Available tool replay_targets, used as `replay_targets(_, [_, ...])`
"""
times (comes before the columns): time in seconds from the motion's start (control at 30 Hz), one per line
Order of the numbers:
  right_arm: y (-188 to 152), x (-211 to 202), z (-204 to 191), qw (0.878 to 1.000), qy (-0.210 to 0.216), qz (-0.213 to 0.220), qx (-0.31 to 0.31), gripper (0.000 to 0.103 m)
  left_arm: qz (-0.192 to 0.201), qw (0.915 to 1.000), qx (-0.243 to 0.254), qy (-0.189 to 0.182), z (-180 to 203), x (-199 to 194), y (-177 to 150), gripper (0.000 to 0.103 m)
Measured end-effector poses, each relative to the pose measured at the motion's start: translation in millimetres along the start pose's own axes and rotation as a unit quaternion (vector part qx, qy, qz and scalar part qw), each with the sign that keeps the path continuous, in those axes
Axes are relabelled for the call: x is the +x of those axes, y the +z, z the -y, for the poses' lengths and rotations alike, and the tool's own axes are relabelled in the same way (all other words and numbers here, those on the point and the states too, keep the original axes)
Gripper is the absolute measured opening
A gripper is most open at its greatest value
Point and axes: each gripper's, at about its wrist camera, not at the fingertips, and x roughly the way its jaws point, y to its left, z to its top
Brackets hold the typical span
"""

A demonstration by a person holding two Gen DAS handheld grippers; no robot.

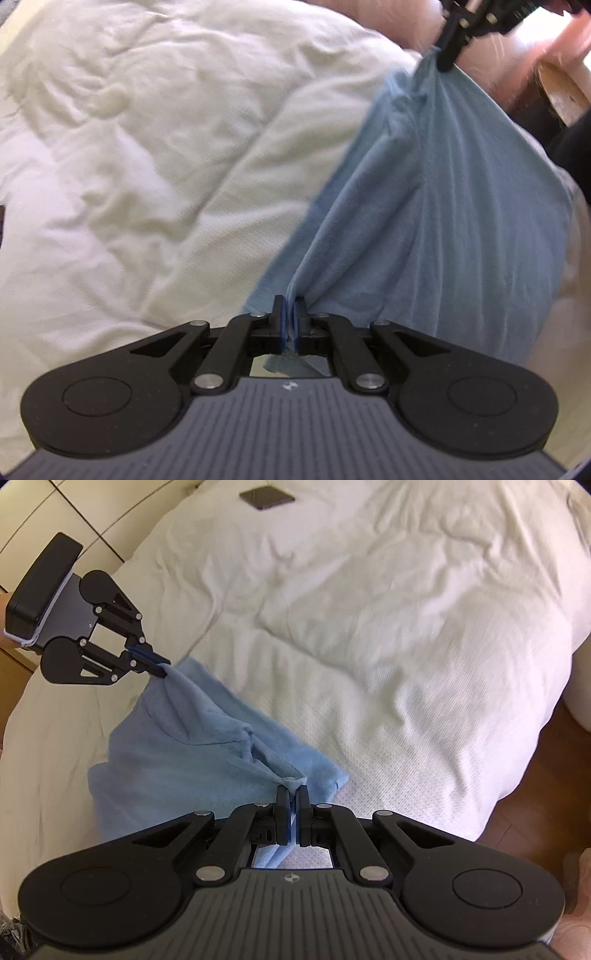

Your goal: Fold clothes

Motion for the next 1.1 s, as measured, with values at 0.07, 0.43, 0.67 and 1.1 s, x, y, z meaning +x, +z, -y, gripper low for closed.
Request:
replay_targets(0.07, [-0.8, 1.9, -0.6, 1.000, -0.002, 0.001, 0.003, 0.001, -0.008, 1.0000, 0.003, -0.002, -0.4, 9.0, -0.6, 0.003])
replay_targets(0.43, [-4.5, 12.7, 8.4, 1.000, -0.024, 0.008, 0.016, 0.001, -0.005, 0.9969, -0.074, 0.025, -22.5, 30.1, -4.4, 0.002])
replay_targets(0.67, [-5.1, 10.5, 14.0, 0.998, -0.057, 0.002, 0.028, 0.005, -0.010, 0.9904, -0.123, 0.061, -34.7, 6.3, -30.6, 0.005])
replay_targets(1.1, [-8.8, 21.2, 12.2, 0.998, -0.014, -0.007, 0.060, 0.036, 0.020, 0.9838, -0.178, 0.002, -15.1, 23.9, -44.0, 0.033])
